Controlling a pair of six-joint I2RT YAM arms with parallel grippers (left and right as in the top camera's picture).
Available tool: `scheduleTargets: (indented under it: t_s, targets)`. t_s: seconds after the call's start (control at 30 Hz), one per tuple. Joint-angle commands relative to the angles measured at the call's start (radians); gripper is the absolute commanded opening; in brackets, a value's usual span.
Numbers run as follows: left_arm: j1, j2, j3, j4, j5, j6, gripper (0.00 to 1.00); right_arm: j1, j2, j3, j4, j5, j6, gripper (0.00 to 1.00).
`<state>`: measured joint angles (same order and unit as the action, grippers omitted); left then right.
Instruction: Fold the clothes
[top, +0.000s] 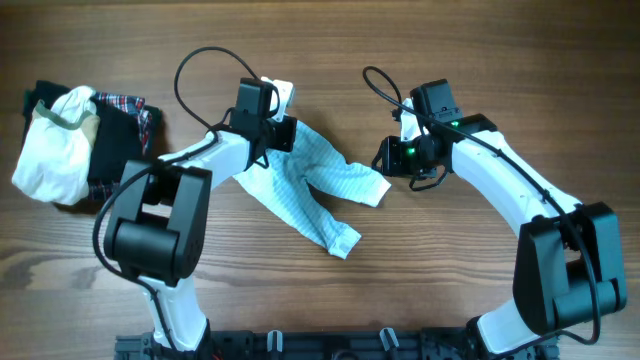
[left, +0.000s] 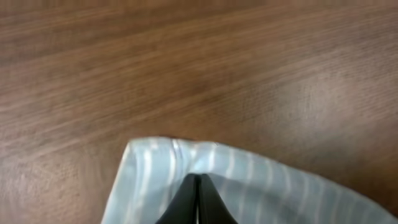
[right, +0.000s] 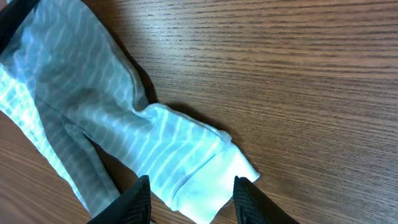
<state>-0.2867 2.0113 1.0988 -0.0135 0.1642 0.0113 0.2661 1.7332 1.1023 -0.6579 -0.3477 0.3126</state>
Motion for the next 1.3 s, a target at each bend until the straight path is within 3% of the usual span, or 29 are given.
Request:
scheduleTargets:
  t_s: [0.0,0.07,0.17,0.33,0.4,0.47,0.57,0.63,0.8,0.83,0.87,0.9,0.97,1.13,1.27]
  targets:
    - [0.027,0.084,0.000,0.002,-0.253,-0.191,0.04,0.005,-0.005,0.001,-0.006,-0.012,0.005,0.43]
    - [0.072,0.102,0.000,-0.020,-0.343,-0.355,0.04,0.005,-0.005,0.001,-0.010,-0.012,0.004,0.43]
    - [0.154,0.109,0.000,-0.053,-0.341,-0.472,0.04,0.005,-0.005,0.001,-0.016,-0.013,0.002,0.43]
    - [0.195,0.109,0.000,-0.126,-0.349,-0.518,0.04,0.007,-0.005,0.001,0.007,-0.030,-0.074,0.43]
    - [0.188,0.109,0.001,-0.138,-0.349,-0.517,0.04,0.035,-0.005,0.001,0.011,-0.134,-0.203,0.43]
    - [0.180,0.097,0.001,-0.143,-0.348,-0.513,0.10,0.076,-0.005,0.001,0.009,-0.161,-0.261,0.43]
    - [0.171,0.003,0.009,-0.209,-0.348,-0.513,0.33,0.179,-0.002,0.001,0.021,-0.111,-0.297,0.47]
    - [0.171,-0.088,0.018,-0.277,-0.348,-0.513,0.43,0.226,0.010,0.001,0.026,-0.045,-0.301,0.48]
    - [0.171,-0.268,0.018,-0.466,-0.333,-0.513,0.48,0.303,0.058,0.001,0.037,-0.045,-0.438,0.42]
    - [0.171,-0.288,0.018,-0.517,-0.334,-0.513,0.49,0.311,0.065,0.000,0.037,-0.039,-0.443,0.44]
    - [0.171,-0.293,0.018,-0.542,-0.334,-0.513,0.51,0.311,0.077,0.000,0.037,-0.020,-0.439,0.60]
    - [0.171,-0.293,0.018,-0.575,-0.333,-0.513,0.56,0.311,0.093,-0.003,0.037,0.035,-0.399,0.66]
    - [0.171,-0.290,0.018,-0.637,-0.333,-0.513,0.58,0.311,0.124,-0.004,0.049,0.121,-0.353,0.67]
    - [0.171,-0.268,-0.009,-0.732,-0.285,-0.514,0.58,0.311,0.200,-0.004,0.171,0.222,-0.196,0.50]
    - [0.171,-0.246,-0.092,-0.711,-0.217,-0.513,0.56,0.311,0.207,-0.004,0.175,0.222,-0.124,0.28]
